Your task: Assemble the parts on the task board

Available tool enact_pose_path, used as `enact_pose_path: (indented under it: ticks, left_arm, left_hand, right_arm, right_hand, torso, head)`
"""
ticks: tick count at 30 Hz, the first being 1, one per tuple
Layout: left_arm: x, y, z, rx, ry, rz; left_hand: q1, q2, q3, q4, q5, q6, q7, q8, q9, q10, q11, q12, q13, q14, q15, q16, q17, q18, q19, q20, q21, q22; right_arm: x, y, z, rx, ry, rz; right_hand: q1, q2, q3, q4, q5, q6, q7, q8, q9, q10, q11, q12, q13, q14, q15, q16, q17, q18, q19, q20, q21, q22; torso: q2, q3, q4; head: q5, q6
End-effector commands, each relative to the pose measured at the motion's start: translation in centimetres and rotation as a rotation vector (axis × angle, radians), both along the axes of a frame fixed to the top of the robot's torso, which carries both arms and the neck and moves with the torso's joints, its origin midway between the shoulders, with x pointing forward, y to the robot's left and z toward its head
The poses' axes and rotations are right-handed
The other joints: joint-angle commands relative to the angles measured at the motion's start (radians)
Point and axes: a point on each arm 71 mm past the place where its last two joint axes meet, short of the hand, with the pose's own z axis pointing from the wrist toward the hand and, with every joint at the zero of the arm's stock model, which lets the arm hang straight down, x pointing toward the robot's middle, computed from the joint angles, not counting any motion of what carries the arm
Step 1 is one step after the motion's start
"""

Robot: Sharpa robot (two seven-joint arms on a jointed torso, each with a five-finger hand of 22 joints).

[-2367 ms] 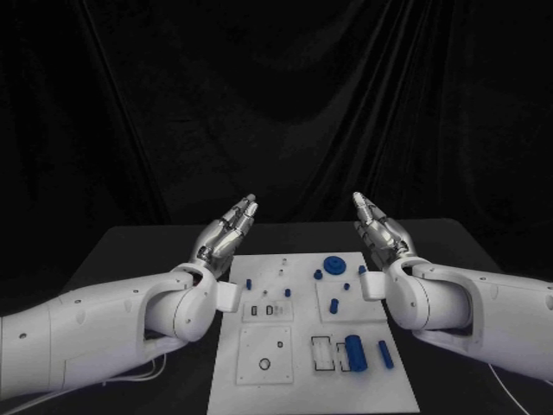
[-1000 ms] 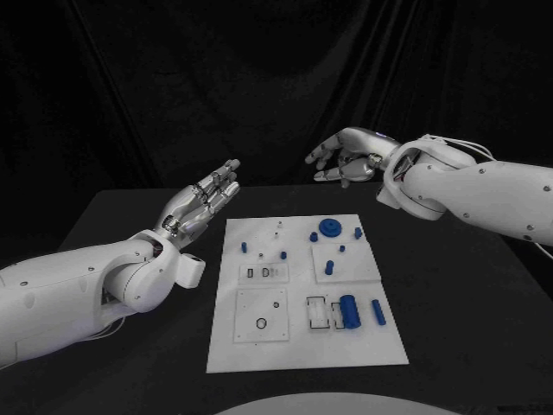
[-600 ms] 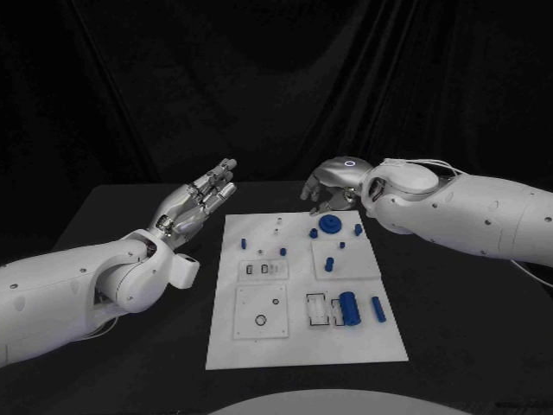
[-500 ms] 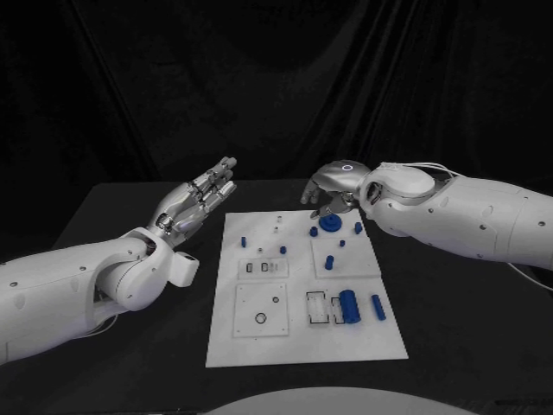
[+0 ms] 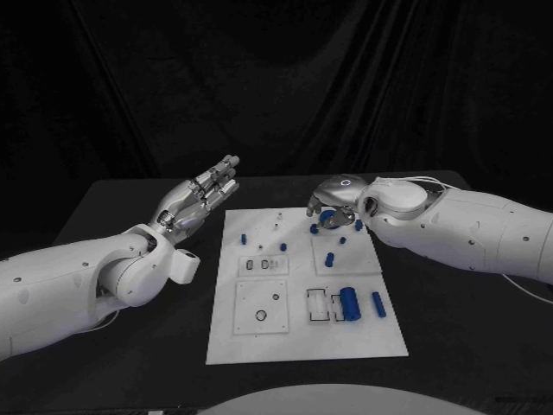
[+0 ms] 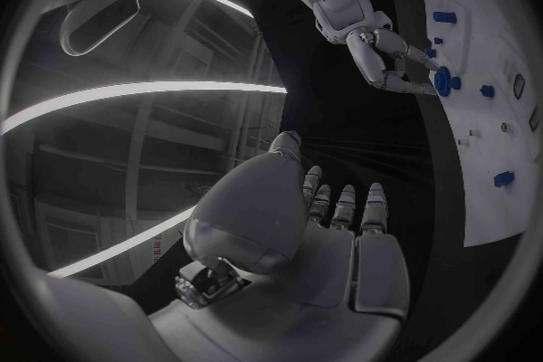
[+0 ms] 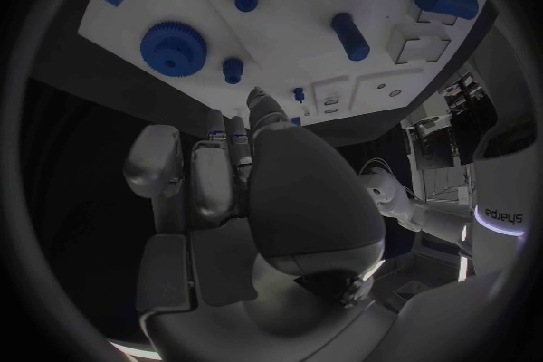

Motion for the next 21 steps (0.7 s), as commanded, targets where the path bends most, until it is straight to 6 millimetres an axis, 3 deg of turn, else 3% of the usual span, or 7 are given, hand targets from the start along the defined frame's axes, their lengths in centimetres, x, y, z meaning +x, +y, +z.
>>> enact_pose_path:
  ticks: [1,4,10,11,13,16,21]
  left_arm:
    - [-0.1,-0.2,0.7,-0.053,-0.064,-0.020]
    - [0.0,-0.1,0.6,-0.052,-0.063,-0.020]
    - [0.1,-0.1,0.5,-0.051,-0.061,-0.023]
    - [0.1,-0.1,0.5,-0.051,-0.061,-0.023]
    - [0.1,-0.1,0.5,-0.051,-0.060,-0.024]
    - [0.1,0.0,0.5,-0.051,-0.059,-0.024]
    - [0.2,0.0,0.5,-0.051,-0.056,-0.027]
  left_hand:
    - [0.014,-0.001,0.007,0.001,0.007,0.006,0.004,0.006,0.002,-0.002,0.008,-0.004,-0.002,0.000,0.008,-0.004,-0.002,0.019,-0.001,0.007,-0.003,-0.001]
    - [0.019,-0.001,0.009,-0.001,0.010,0.011,0.007,0.007,0.002,-0.002,0.012,-0.004,-0.002,0.000,0.007,-0.004,-0.002,0.021,-0.001,0.010,-0.003,-0.001]
    - [0.024,-0.002,0.011,-0.002,0.015,0.014,0.011,0.007,0.002,-0.002,0.016,-0.004,-0.002,0.000,0.007,-0.004,-0.002,0.024,0.000,0.012,-0.003,-0.001]
    - [0.026,-0.002,0.012,-0.003,0.017,0.017,0.012,0.007,0.003,-0.002,0.017,-0.004,-0.002,0.000,0.007,-0.004,-0.002,0.025,0.000,0.012,-0.003,-0.001]
    - [0.028,-0.002,0.013,-0.003,0.018,0.020,0.014,0.008,0.003,-0.002,0.019,-0.004,-0.002,0.000,0.007,-0.004,-0.002,0.025,0.000,0.013,-0.003,-0.001]
    - [0.029,-0.002,0.014,-0.004,0.019,0.022,0.015,0.008,0.003,-0.002,0.020,-0.004,-0.002,0.000,0.007,-0.004,-0.002,0.026,0.000,0.013,-0.003,-0.001]
    - [0.033,-0.003,0.016,-0.004,0.021,0.032,0.020,0.010,0.004,-0.002,0.024,-0.004,-0.002,0.000,0.007,-0.004,-0.002,0.028,0.000,0.015,-0.003,-0.001]
  right_arm:
    - [0.1,-0.2,-0.3,-0.029,-0.008,-0.016]
    - [0.2,-0.1,-0.8,-0.032,-0.004,-0.016]
    - [0.4,0.0,-1.4,-0.032,-0.002,-0.013]
    - [0.4,0.1,-1.5,-0.032,-0.002,-0.011]
    - [0.5,0.1,-1.6,-0.031,-0.002,-0.008]
    - [0.6,0.2,-1.8,-0.030,-0.002,-0.002]
    - [0.7,0.4,-2.2,-0.032,0.002,0.004]
  right_hand:
    - [0.011,-0.006,0.021,-0.004,0.058,0.004,-0.001,-0.008,0.003,-0.014,0.000,-0.003,0.003,0.017,0.000,0.000,-0.005,-0.014,-0.014,0.002,0.001,-0.001]
    - [0.021,-0.012,0.045,-0.010,0.105,0.001,-0.003,-0.011,0.004,-0.025,0.000,-0.002,0.007,0.011,0.001,-0.006,-0.017,-0.012,-0.024,0.003,-0.003,-0.004]
    - [0.026,-0.018,0.061,-0.014,0.115,-0.002,-0.008,-0.013,0.005,-0.038,0.000,-0.005,0.007,0.002,0.002,-0.017,-0.036,-0.008,-0.039,0.004,-0.016,-0.020]
    - [0.031,-0.021,0.079,-0.017,0.151,-0.001,-0.008,-0.013,0.006,-0.046,0.001,-0.005,0.009,-0.005,0.002,-0.023,-0.045,-0.007,-0.048,0.005,-0.022,-0.024]
    - [0.033,-0.025,0.093,-0.018,0.172,0.001,-0.007,-0.012,0.008,-0.051,0.001,-0.005,0.010,-0.009,0.003,-0.026,-0.050,-0.005,-0.054,0.006,-0.026,-0.027]
    - [0.038,-0.045,0.156,-0.021,0.135,0.001,-0.011,-0.012,0.011,-0.057,0.000,-0.001,0.014,-0.014,0.003,-0.029,-0.056,-0.004,-0.062,0.006,-0.030,-0.024]
    - [0.026,-0.060,0.187,-0.017,0.114,-0.003,-0.014,-0.014,0.014,-0.059,0.000,0.003,0.017,-0.018,0.004,-0.032,-0.061,-0.003,-0.066,0.006,-0.033,-0.023]
  torso:
    - [-0.001,-0.0005,-0.0006]
    - [-0.001,-0.0001,-0.0008]
    - [-0.001,-0.0004,-0.0006]
    - [-0.001,-0.0004,-0.0006]
    - [-0.001,-0.0006,-0.0003]
    - [-0.001,-0.0004,-0.0004]
    - [-0.001,-0.0005,-0.0004]
  head:
    - [0.000,-0.002]
    - [-0.001,-0.005]
    - [0.000,-0.005]
    - [0.000,-0.005]
    - [0.000,-0.005]
    - [0.002,-0.007]
    - [0.000,-0.008]
